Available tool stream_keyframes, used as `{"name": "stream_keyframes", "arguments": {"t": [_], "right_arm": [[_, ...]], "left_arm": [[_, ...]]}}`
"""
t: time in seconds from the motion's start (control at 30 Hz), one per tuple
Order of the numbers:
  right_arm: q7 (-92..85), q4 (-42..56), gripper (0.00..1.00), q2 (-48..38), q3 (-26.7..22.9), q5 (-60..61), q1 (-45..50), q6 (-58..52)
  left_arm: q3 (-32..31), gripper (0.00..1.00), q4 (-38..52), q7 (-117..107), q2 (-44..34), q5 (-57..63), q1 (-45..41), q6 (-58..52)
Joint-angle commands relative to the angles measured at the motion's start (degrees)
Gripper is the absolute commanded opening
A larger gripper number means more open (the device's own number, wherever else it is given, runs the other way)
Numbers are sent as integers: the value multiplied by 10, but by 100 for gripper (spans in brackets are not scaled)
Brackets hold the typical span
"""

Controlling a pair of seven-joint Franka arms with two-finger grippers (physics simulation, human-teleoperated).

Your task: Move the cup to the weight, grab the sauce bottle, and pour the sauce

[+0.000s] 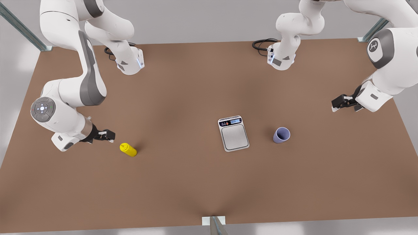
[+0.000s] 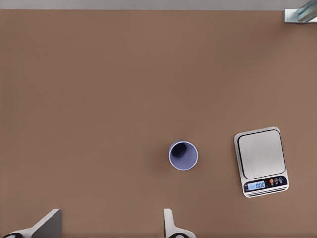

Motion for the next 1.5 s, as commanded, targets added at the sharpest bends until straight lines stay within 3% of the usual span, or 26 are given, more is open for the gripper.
{"name": "stream_keyframes", "arguments": {"t": [0.0, 0.1, 0.23, 0.3, 0.4, 0.5, 0.57, 0.63, 0.83, 1.0, 1.4, 1.47], "right_arm": [[0, 0, 100, 2, 0, 0, 0, 0], [-47, 38, 100, 16, 1, 5, -1, -109], [-138, 42, 100, 30, 3, 12, 10, -118], [-357, 67, 100, 28, 3, 33, -38, -130], [-687, 61, 100, 24, 3, 173, -137, -132], [-938, -67, 100, 24, 3, 275, -251, -127], [-1077, -150, 100, 32, 3, 409, -311, -67], [-1200, -150, 100, 108, 3, 490, -324, -11], [-1332, -126, 100, 220, 3, 601, -310, 15], [-1434, -105, 100, 284, 3, 624, -319, -85], [-1524, -106, 100, 344, 1, 652, -266, -63], [-1535, -106, 100, 348, 1, 657, -263, -61]], "left_arm": [[0, 100, 0, 0, 0, 1, 0, 0], [0, 100, 0, -15, 30, 1, -1, 4], [-4, 100, -21, -218, 129, -30, -38, 91], [-5, 100, -121, -216, 112, -39, -38, 186], [-9, 100, -232, -212, 89, -40, -48, 315], [-22, 100, -338, -212, 48, -40, -55, 396], [-33, 100, -374, -212, 51, -39, -54, 432], [-34, 100, -407, -211, 41, -39, -54, 458], [-38, 100, -407, -212, 79, -39, -46, 467], [-38, 100, -407, -211, 95, -39, -45, 476], [-42, 100, -402, -211, 148, -37, -45, 502], [-42, 74, -402, -211, 148, -37, -45, 501]]}}
